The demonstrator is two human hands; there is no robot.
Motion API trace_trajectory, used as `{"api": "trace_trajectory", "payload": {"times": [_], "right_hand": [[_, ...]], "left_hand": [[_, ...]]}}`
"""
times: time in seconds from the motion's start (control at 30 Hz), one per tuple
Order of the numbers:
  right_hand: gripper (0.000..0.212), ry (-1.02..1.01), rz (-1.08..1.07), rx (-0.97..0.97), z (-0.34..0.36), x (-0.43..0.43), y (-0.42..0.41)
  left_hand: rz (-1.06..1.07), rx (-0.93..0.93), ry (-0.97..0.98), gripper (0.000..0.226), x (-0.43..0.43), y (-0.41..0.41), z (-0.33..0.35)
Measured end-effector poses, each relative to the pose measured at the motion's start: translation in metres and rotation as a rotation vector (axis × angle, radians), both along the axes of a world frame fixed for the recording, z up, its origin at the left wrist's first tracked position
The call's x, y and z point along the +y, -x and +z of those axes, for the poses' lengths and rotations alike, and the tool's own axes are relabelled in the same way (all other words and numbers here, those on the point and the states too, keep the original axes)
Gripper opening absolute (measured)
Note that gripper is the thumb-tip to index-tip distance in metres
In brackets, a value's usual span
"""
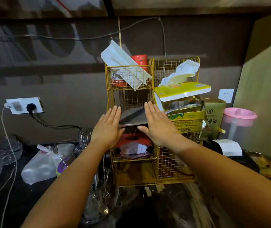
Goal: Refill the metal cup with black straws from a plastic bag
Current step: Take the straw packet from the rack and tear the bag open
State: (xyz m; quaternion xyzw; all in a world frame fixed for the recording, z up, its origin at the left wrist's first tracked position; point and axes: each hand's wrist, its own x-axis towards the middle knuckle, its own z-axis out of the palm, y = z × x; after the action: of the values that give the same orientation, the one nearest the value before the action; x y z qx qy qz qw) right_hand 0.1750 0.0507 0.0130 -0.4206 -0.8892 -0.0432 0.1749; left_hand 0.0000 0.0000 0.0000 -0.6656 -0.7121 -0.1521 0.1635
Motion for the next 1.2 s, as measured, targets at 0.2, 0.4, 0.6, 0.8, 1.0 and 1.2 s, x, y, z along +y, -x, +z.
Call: {"api": "trace_trajectory", "payload": {"times": [0.2, 0.4, 0.6, 0.8, 1.0, 1.2], "right_hand": [[0.068, 0.103, -0.018, -0.055, -0.003, 0.020, 0.014], [0.048, 0.049, -0.024, -0.123, -0.003, 0.023, 0.019], [0.051, 0.049, -0.008, -0.048, 0.014, 0.005, 0.017], [0.049, -0.027, 0.101, 0.133, 0.040, -0.023, 0.014], [0.036, -0.121, 0.122, 0.194, 0.073, -0.056, 0.010], [0.033, -0.162, 0.242, 0.278, 0.090, -0.100, 0.009]], "left_hand": [[0.000, 0.023, 0.035, 0.053, 0.020, -0.001, -0.005], [0.008, 0.089, -0.011, 0.042, 0.022, -0.002, -0.006], [-0.043, 0.021, -0.074, 0.040, 0.003, -0.003, 0.014], [-0.059, -0.138, -0.288, 0.031, -0.024, -0.001, 0.053], [-0.101, -0.151, -0.429, 0.025, -0.066, -0.009, 0.091], [-0.092, -0.064, -0.468, 0.032, -0.119, 0.000, 0.112]]}}
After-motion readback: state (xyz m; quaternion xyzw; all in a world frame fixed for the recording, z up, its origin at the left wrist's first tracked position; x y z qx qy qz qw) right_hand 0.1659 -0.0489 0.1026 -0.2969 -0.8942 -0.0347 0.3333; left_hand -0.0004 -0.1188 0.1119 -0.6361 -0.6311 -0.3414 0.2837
